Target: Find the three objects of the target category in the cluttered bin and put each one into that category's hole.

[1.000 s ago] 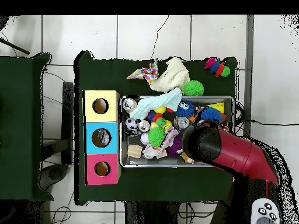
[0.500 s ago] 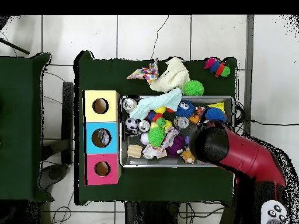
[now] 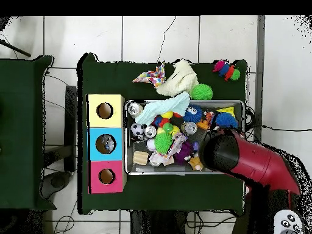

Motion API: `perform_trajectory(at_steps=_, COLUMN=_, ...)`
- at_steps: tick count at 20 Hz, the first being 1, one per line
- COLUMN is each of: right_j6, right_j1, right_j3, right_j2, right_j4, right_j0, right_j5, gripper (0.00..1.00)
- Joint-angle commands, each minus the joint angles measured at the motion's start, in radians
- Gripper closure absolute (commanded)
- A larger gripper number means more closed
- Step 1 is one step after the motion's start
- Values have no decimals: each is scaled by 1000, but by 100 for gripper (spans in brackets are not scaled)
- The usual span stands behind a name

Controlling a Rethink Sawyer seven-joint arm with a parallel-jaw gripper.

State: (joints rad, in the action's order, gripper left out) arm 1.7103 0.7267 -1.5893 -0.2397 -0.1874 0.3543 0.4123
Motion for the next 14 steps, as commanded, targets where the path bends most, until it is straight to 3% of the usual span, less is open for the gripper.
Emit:
perform_trajectory(at_steps=1, right_j6=53, right_j1=3, right_j3=-93, right_j2=89, right_j4=-60, right_j0=21, right_j5=-96, gripper=100)
perform_trajectory(at_steps=14, right_j6=120, right_j1=-4, right_j3=-180, right_j2=64, right_j4=-97, right_j0=25, right_j5=-272, gripper=100)
